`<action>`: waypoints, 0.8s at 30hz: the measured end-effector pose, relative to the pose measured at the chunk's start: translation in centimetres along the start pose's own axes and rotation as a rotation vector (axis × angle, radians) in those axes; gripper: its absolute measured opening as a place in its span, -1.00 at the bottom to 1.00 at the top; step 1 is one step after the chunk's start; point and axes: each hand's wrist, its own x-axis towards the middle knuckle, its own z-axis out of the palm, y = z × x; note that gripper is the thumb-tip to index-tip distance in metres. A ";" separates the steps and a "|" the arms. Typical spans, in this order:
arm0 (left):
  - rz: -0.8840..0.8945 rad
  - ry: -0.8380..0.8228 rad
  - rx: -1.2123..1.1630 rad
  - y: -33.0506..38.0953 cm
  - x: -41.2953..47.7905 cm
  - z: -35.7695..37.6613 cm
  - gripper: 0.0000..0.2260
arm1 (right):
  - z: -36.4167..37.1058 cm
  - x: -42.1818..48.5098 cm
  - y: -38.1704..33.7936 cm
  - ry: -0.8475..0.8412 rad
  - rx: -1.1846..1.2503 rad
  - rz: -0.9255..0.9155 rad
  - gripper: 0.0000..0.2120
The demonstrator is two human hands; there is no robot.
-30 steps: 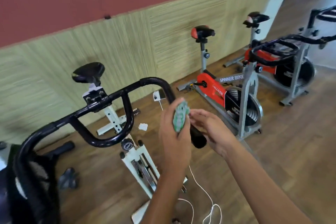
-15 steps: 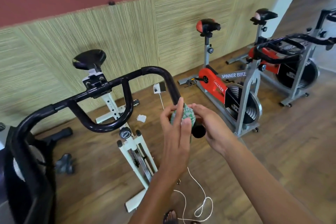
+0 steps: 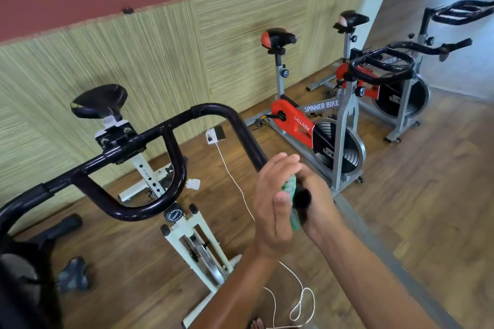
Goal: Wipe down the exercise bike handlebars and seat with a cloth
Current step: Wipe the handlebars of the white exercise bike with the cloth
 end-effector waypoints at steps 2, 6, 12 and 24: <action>-0.027 0.017 0.021 -2.3 1.1 -0.1 -0.46 | -0.2 0.6 -0.2 0.078 -0.039 -0.053 -0.83; -0.039 -0.004 0.017 -2.6 1.1 -0.3 -0.52 | -0.8 2.7 0.0 0.121 -0.066 0.040 -0.85; -0.040 -0.114 0.072 -5.6 2.2 -0.8 -0.47 | -0.2 7.1 0.5 0.044 -0.165 0.160 -0.84; 0.142 -0.318 0.336 -12.6 9.3 -3.3 -0.51 | 4.4 17.0 -4.9 -0.169 -0.247 0.060 -0.70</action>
